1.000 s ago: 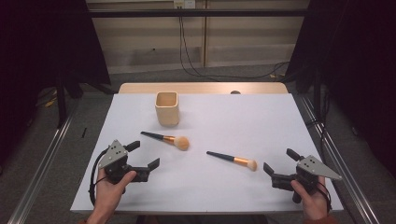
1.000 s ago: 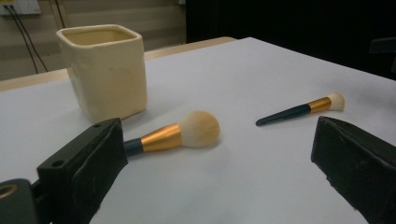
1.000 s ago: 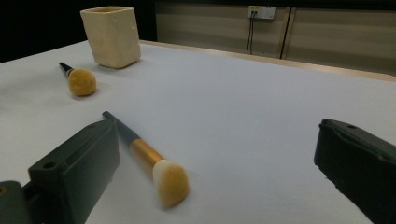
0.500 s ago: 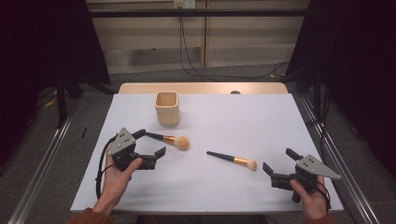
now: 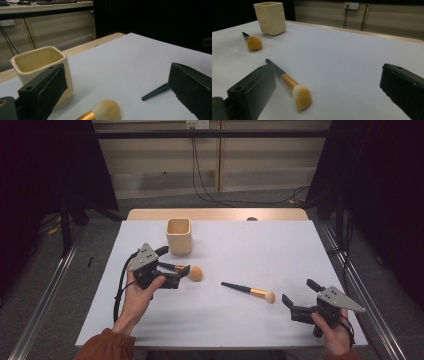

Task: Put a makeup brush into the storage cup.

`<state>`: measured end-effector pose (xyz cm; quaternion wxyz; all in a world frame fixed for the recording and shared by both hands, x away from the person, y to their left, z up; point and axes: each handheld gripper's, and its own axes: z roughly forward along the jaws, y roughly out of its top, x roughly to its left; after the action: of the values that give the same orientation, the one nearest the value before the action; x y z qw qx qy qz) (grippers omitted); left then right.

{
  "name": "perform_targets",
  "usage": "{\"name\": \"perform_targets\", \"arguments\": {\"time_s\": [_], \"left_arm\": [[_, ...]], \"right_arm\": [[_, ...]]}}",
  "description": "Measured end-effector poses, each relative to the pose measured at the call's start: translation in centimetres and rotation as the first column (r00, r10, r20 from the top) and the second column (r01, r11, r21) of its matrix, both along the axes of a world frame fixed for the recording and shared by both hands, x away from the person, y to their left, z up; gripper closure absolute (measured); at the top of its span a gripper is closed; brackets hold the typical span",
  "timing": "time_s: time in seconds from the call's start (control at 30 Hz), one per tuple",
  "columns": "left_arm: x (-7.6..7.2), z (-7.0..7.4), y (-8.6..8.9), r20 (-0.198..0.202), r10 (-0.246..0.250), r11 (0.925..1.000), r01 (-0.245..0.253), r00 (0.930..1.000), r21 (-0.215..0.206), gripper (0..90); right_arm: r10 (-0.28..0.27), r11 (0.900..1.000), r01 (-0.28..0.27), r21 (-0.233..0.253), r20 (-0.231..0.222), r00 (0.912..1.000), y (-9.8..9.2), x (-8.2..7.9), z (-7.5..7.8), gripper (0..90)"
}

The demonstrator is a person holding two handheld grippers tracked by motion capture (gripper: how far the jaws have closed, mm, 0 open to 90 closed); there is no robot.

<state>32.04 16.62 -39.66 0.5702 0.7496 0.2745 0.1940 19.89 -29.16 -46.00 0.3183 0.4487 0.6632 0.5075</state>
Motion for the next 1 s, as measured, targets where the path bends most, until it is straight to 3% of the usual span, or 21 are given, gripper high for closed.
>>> {"name": "perform_targets", "arguments": {"time_s": [0.1,0.2,0.37,0.6,0.73,0.9,1.0], "left_arm": [[0.8,-0.1,0.0,0.004,-0.003,1.0000,0.003,1.0000,0.001,2.0],[1.0,0.0,0.0,0.043,0.014,0.9999,-0.014,0.9990,-0.003,1.9],[1.6,-0.2,-0.4,0.042,0.022,0.9993,-0.021,0.9989,-0.032,1.9],[2.8,-0.5,-0.8,0.023,0.021,0.9993,-0.020,0.9995,-0.031,2.0],[4.2,-1.1,-0.8,-0.002,0.031,0.9995,-0.031,0.9995,-0.002,3.6],[5.1,-0.8,-0.6,-0.011,0.029,0.9996,-0.030,0.9995,-0.004,2.7],[5.5,-0.4,-0.7,-0.020,0.027,0.9985,-0.026,0.9994,0.048,2.2]], "right_arm": [[0.001,1.000,-0.001,-0.001,0.000,1.0000,0.0,0.0,0.0,0.0],[0.005,1.000,-0.005,-0.005,-0.001,1.0000,0.1,0.0,0.0,0.0],[0.002,1.000,-0.002,-0.008,-0.002,1.0000,0.1,0.1,0.0,0.0],[0.005,1.000,-0.005,-0.008,0.002,1.0000,0.1,0.0,0.0,0.0],[0.008,1.000,-0.008,-0.010,-0.002,1.0000,0.1,0.0,0.0,0.0],[0.008,1.000,-0.008,-0.008,-0.003,1.0000,0.1,0.1,0.0,0.0],[0.011,1.000,-0.011,-0.006,-0.005,0.9999,0.1,0.1,-0.1,0.0]]}}
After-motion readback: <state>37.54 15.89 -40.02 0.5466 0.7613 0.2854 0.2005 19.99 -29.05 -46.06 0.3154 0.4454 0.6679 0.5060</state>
